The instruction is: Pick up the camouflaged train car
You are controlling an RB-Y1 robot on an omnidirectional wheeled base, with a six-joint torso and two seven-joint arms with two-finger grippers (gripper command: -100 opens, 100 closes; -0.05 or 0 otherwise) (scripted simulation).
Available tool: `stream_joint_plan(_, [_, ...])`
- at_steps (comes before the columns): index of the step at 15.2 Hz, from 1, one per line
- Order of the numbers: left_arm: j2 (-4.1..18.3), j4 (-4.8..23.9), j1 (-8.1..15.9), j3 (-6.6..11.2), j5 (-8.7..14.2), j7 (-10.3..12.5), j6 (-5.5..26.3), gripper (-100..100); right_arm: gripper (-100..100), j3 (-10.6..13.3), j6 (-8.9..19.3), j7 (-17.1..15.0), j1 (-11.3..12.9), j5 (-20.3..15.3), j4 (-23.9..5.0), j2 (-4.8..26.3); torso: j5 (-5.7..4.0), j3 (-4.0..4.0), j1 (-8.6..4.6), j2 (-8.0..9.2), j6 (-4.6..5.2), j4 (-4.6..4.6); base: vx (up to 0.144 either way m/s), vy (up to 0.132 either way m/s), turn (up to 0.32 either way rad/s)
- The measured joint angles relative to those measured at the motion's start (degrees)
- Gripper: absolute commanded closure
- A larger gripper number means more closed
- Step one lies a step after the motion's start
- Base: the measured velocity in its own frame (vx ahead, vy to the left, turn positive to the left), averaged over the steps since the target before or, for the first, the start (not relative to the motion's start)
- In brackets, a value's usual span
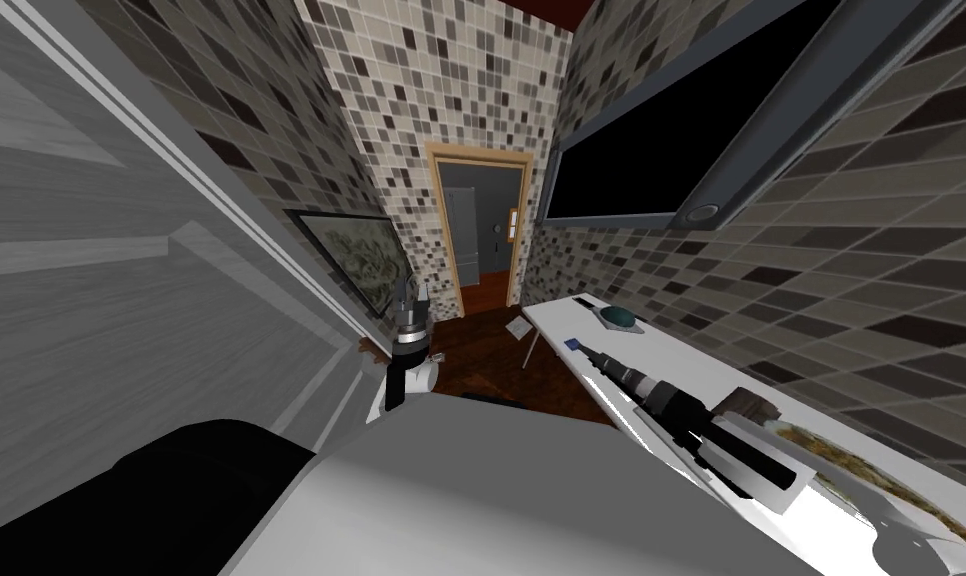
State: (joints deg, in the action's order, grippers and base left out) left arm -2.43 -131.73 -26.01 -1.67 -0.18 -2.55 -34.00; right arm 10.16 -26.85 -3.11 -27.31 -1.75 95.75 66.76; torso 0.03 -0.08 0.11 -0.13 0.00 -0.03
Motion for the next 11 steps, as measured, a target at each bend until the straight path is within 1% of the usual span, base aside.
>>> stream_joint_plan(2, [0.0, 0.0, 0.0, 0.0, 0.0, 0.0, 0.0, 0, -100, 0.2, -0.1, -0.3, -0.7, -0.2, -0.8, 2.8, 0.01, 0.01, 0.01, 0.01, -0.02, 0.0, 0.027, 0.006, 0.194])
stream_joint_plan(4, [0.0, 0.0, 0.0, 0.0, 0.0, 0.0, 0.0, 0, -100, 1.4, -1.0, -0.7, -0.4, -0.9, -3.5, 5.3, 0.0, 0.0, -0.01, 0.0, -0.03, 0.0, 0.023, 0.001, 0.119])
stream_joint_plan(6, [0.0, 0.0, 0.0, 0.0, 0.0, 0.0, 0.0, 0, -100, 1.7, -0.9, -0.7, -1.2, -1.1, -3.8, 7.4, 0.01, 0.03, 0.01, 0.05, -0.03, 0.01, 0.013, 0.007, 0.156])
stream_joint_plan(8, [0.0, 0.0, 0.0, 0.0, 0.0, 0.0, 0.0, 0, -100, 2.7, -1.2, -1.0, -1.3, -1.8, -5.6, 9.6, 0.0, 0.04, 0.02, 0.08, -0.03, 0.01, 0.005, 0.009, 0.174])
stream_joint_plan(9, [0.0, 0.0, 0.0, 0.0, 0.0, 0.0, 0.0, 0, -100, 3.0, -1.2, -1.2, -1.7, -2.0, -5.9, 11.1, 0.02, 0.05, 0.02, 0.09, -0.02, 0.02, -0.006, 0.011, 0.166])
stream_joint_plan(11, [0.0, 0.0, 0.0, 0.0, 0.0, 0.0, 0.0, 0, -100, 4.0, -1.6, -1.7, -2.0, -2.7, -7.7, 13.7, 0.01, 0.08, 0.04, 0.15, -0.01, 0.03, -0.017, 0.014, 0.177])
